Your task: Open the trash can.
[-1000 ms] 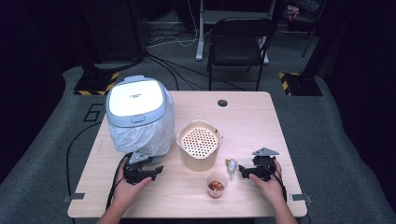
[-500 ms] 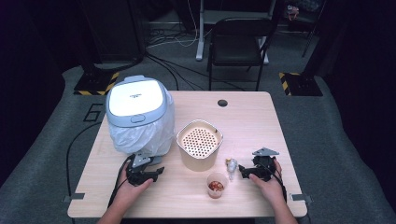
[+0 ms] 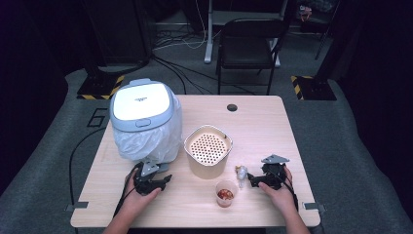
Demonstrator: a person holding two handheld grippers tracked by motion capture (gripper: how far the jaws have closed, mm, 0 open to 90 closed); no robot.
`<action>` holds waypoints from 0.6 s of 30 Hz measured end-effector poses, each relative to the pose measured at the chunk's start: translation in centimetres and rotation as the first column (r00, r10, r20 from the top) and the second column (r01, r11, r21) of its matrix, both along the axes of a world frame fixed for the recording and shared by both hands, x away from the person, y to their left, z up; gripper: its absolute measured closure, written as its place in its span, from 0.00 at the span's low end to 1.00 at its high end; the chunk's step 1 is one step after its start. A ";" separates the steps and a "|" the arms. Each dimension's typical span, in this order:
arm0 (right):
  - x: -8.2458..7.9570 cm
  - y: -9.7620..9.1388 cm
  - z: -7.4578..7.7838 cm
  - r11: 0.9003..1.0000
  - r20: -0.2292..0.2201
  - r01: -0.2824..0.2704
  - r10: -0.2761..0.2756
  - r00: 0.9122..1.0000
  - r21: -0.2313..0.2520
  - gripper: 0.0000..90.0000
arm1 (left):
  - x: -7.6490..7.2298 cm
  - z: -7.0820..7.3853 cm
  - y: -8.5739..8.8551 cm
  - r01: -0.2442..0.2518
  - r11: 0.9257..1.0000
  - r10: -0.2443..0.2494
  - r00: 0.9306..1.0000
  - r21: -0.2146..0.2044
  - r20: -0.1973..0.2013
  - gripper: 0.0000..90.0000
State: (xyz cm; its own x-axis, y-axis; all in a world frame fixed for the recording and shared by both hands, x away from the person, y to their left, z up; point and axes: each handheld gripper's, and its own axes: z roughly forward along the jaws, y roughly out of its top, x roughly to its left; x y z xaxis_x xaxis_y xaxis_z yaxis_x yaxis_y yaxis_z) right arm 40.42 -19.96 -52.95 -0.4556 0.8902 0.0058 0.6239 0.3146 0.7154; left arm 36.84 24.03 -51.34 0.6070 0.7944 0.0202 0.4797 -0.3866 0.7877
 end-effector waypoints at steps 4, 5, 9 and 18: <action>0.0 0.0 0.0 1.000 0.000 0.001 -0.001 1.000 0.001 0.00 | 0.3 -0.1 0.5 0.057 0.997 -0.058 0.998 0.056 0.024 0.42; 0.0 0.0 0.0 1.000 0.000 0.001 -0.001 1.000 0.000 0.00 | 0.1 -0.6 0.1 0.014 1.000 -0.014 1.000 0.010 -0.006 0.42; 0.0 0.0 0.0 1.000 0.000 0.001 -0.001 1.000 0.001 0.00 | 0.1 -0.9 0.2 0.032 0.999 -0.032 0.999 0.036 -0.001 0.43; 0.0 0.0 0.0 1.000 0.000 0.001 -0.001 1.000 0.001 0.00 | 0.2 -1.0 0.5 0.059 0.996 -0.063 0.997 0.070 0.046 0.43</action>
State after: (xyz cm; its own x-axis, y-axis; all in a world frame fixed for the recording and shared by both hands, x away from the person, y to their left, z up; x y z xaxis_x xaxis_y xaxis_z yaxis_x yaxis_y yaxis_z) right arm 40.42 -19.95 -52.95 -0.4548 0.8905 0.0065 0.6243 0.3136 0.7154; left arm 37.08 24.55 -52.37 0.6513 0.7517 0.1038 0.4160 -0.4681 0.7797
